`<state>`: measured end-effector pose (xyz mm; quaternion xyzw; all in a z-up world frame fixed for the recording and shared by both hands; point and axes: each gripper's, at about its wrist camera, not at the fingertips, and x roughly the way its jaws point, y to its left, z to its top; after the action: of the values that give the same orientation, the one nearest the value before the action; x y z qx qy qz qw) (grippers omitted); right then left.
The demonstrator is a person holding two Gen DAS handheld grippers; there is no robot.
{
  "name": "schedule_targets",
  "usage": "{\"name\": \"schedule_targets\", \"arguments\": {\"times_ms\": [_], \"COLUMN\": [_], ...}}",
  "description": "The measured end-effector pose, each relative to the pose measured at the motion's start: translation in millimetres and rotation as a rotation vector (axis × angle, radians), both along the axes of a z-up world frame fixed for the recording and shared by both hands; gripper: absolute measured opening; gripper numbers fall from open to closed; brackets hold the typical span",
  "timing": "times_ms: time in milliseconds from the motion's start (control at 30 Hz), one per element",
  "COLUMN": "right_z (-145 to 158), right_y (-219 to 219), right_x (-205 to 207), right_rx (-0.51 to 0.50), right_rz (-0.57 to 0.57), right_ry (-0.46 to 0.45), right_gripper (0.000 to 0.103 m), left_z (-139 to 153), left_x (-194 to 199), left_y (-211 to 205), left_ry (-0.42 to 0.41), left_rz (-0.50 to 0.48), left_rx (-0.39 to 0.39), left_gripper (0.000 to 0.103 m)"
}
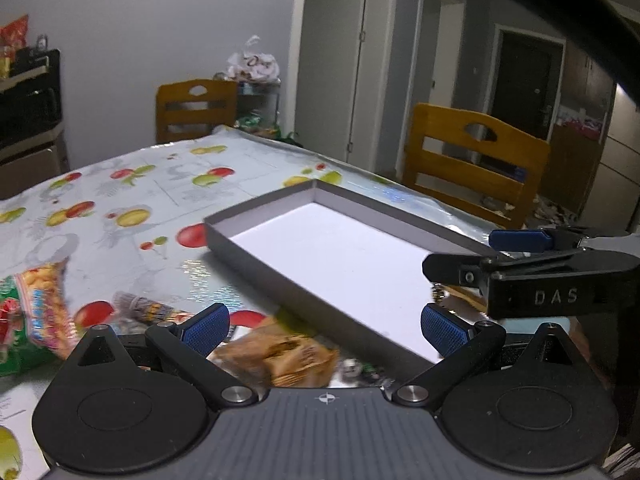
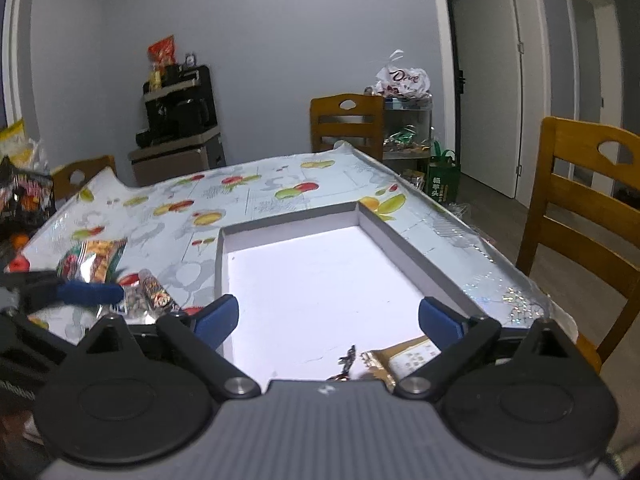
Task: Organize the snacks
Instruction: 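Move both open tools back over the snack pile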
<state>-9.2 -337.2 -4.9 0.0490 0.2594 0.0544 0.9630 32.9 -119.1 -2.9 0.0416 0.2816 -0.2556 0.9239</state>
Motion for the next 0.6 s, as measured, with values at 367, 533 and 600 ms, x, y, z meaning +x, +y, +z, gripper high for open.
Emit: {"name": "schedule_targets", "arguments": {"times_ms": [367,533,600], "right_z": [-8.2,-11.0,-11.6], "right_y": [34.5,50.8,55.3], "right_x": [-3.2,-4.2,-3.9], "right_rx": [-0.032,-0.021,-0.023], "right_rz": [0.093,0.144,0.158], "right_ry": [0.014,0.038,0.047], "right_gripper": [0.099,0.1,0.1], "left_z": [-2.7,-2.3,-3.9], "left_x": [-15.3,-23.0,-28.3], "left_y": [51.5,65.6,71.2], "left_ry": [-0.03,-0.083,-0.111], "left_rz": [0.028,0.058,0.064], "left_rx": [-0.111,-0.031,-0.004], "left_gripper": [0.103,0.103,0.103]}}
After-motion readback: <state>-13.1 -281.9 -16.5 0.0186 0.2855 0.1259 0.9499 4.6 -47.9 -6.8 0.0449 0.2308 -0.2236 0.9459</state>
